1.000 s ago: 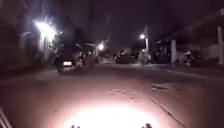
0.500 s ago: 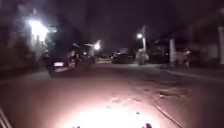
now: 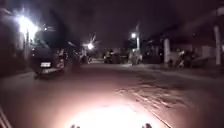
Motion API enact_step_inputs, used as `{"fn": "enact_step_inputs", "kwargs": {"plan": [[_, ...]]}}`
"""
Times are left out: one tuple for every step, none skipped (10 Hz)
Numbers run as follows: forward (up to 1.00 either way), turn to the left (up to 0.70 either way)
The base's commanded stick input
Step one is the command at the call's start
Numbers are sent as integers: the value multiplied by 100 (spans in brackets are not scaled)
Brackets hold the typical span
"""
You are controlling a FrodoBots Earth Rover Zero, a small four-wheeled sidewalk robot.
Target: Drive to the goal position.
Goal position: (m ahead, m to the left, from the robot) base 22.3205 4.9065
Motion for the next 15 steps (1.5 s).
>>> {"fn": "enact_step_inputs", "kwargs": {"plan": [[100, 0], [100, 0], [100, 0], [100, 0], [100, 0], [100, 0], [100, -6], [100, -23], [100, -25], [100, -14], [100, 0], [100, 0], [100, 0], [100, 0], [100, 0]]}}
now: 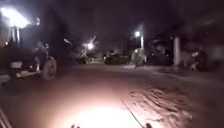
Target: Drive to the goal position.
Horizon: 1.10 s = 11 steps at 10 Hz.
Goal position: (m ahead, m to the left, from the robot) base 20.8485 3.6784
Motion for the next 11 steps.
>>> {"fn": "enact_step_inputs", "kwargs": {"plan": [[100, 0], [100, 0], [100, 0], [100, 0], [100, 0], [100, 0], [100, 0], [100, 0], [100, 0], [100, 0], [100, 0]]}}
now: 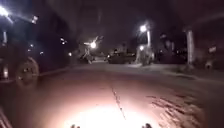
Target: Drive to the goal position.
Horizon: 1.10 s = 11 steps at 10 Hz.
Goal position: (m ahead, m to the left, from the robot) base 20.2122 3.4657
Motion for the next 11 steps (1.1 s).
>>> {"fn": "enact_step_inputs", "kwargs": {"plan": [[100, 0], [100, 0], [100, 0], [100, 0], [100, 0], [100, 0], [100, 0], [100, 0], [100, 0], [100, 0], [100, 0]]}}
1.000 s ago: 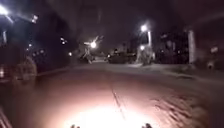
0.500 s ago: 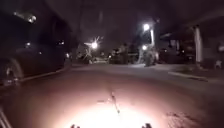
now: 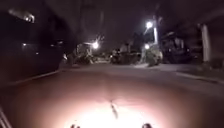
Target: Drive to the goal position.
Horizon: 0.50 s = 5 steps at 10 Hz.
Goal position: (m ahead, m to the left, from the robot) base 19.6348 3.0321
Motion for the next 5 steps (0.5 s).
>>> {"fn": "enact_step_inputs", "kwargs": {"plan": [[100, 0], [100, 0], [100, 0], [100, 0], [100, 0]]}}
